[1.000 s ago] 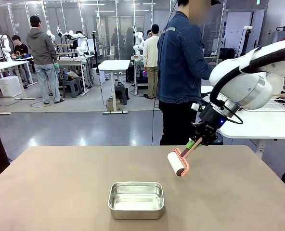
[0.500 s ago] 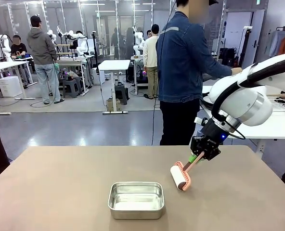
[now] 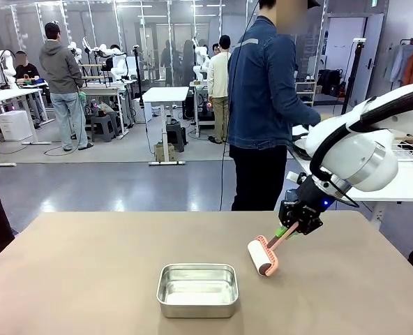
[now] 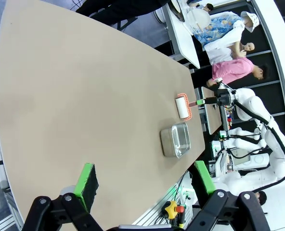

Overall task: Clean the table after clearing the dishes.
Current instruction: When the right (or left) Handle tray is removed, use the right hand (or left hand) to clean the right (or left) side of the table with the Lint Roller.

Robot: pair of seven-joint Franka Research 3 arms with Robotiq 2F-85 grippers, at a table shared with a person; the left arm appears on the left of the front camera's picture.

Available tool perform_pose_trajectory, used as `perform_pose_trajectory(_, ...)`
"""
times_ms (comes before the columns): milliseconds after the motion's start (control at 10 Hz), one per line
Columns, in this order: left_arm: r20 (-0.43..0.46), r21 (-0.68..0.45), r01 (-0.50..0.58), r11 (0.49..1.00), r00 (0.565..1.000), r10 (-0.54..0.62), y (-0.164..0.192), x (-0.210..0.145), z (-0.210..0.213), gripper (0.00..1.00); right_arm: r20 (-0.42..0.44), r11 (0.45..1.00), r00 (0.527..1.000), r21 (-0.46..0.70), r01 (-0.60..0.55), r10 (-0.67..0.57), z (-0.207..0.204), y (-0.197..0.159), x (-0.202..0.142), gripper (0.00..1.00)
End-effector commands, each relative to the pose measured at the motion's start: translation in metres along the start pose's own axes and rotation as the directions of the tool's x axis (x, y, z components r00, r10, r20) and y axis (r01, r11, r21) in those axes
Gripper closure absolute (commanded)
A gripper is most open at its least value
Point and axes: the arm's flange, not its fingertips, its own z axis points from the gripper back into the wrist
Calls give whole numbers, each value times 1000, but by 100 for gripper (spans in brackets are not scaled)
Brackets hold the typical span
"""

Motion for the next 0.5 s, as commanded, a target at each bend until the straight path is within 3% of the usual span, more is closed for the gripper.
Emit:
perform_pose_trajectory(0, -15, 0, 6, 1000, 1000, -6, -3, -4, 5, 0, 90, 997, 996, -73, 26, -19, 1, -34, -3, 78)
perform_pose_trajectory(400, -15, 0, 6, 1000, 1000, -6, -3, -4, 5, 0, 209, 967, 977, -242, 84, -32, 41, -71, 13, 78)
